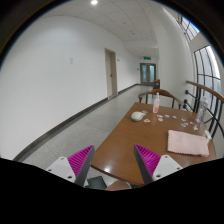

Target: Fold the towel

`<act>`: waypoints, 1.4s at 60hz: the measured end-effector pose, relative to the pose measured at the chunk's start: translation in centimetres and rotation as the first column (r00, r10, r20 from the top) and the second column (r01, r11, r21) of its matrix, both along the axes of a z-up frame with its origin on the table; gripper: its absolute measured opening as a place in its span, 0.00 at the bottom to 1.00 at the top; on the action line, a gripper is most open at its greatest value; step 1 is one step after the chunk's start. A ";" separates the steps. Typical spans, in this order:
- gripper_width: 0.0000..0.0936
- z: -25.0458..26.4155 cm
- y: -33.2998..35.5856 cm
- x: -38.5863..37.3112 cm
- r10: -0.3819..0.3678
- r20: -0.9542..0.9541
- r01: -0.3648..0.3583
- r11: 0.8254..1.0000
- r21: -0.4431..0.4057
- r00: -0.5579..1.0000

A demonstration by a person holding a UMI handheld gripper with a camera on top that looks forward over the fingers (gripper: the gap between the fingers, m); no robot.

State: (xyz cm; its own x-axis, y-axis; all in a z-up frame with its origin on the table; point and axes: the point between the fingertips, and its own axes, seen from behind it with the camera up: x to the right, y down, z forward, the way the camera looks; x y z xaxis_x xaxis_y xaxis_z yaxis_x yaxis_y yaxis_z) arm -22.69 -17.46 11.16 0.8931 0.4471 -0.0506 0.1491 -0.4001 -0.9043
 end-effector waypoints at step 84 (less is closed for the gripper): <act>0.00 -3.1 22.2 27.7 -0.413 0.027 0.414 0.909 -0.044 0.910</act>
State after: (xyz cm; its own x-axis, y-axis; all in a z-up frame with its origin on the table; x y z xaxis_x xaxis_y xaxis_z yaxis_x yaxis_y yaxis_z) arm 5.03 4.77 8.07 0.9983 0.0354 -0.0464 -0.0243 -0.4714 -0.8816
